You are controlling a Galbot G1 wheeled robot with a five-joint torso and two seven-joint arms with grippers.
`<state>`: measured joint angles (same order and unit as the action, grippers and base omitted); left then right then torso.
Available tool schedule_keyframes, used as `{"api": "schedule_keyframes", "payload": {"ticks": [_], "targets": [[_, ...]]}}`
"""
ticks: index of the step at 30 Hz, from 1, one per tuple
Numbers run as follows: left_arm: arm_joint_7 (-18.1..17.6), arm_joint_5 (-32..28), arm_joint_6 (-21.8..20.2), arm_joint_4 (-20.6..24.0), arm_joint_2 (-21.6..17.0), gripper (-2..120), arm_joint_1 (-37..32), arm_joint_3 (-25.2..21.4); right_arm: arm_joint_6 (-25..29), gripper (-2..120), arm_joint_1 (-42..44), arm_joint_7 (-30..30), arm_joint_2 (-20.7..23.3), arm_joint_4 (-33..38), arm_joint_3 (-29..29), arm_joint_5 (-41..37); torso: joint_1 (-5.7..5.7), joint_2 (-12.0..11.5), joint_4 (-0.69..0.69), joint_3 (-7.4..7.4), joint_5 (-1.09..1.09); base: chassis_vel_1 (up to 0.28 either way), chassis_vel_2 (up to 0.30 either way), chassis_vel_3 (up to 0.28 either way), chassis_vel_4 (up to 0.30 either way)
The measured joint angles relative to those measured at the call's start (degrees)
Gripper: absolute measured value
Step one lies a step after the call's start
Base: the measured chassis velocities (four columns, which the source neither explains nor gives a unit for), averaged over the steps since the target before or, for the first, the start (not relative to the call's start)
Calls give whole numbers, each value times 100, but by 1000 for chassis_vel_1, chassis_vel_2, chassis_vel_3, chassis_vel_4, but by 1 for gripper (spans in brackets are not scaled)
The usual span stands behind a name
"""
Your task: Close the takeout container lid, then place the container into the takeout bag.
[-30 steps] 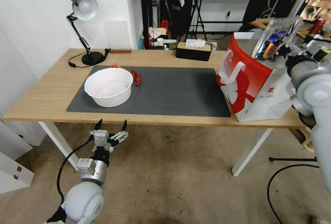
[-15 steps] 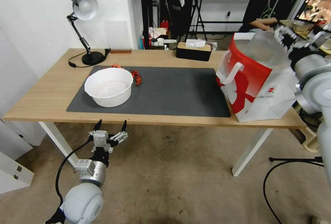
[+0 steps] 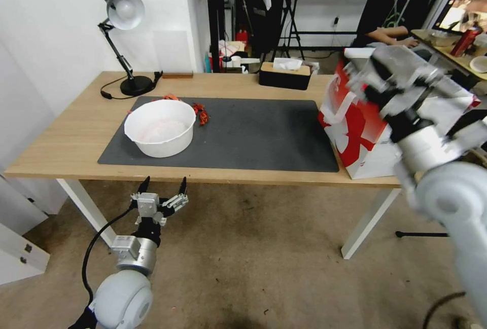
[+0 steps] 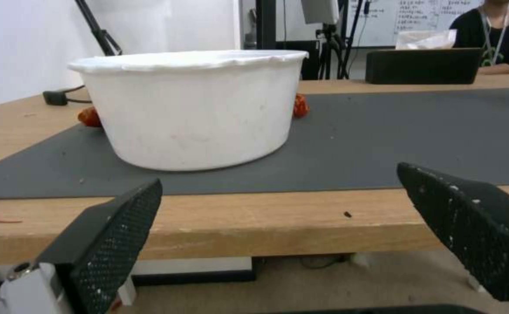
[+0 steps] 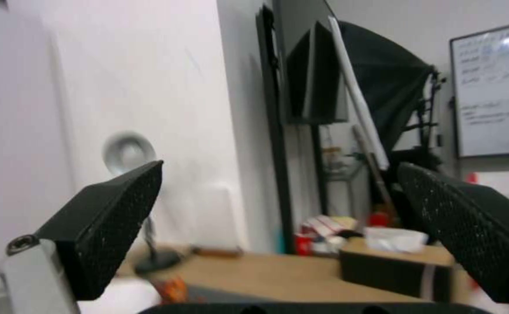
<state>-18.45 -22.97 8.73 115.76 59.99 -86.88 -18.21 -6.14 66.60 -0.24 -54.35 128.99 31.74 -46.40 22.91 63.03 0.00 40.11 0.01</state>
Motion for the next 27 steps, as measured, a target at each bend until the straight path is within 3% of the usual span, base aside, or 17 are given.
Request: {"api": "schedule_keyframes", "payload": {"ticks": [2, 7, 14, 27], "targets": [[0, 8, 1, 0, 23, 100, -2, 1, 176, 100, 384, -75, -92, -24, -4, 712, 0, 0, -1, 0, -1, 0, 0, 0, 0], [1, 21, 20, -5, 57, 100, -24, -9, 427, 100, 999, 30, -202, -16, -7, 1361, 0, 0, -1, 0, -1, 0, 0, 0, 0], [3, 41, 41, -9, 125, 100, -65, -29, 1230, 100, 2054, 516, -641, -291, -190, 2737, 0, 0, -1, 0, -1, 0, 0, 0, 0], [0, 60, 41, -10, 183, 100, -85, -33, 1794, 100, 2661, 1206, -1182, -848, -662, 3572, 0, -1, 0, 0, -1, 0, 0, 0, 0]]}}
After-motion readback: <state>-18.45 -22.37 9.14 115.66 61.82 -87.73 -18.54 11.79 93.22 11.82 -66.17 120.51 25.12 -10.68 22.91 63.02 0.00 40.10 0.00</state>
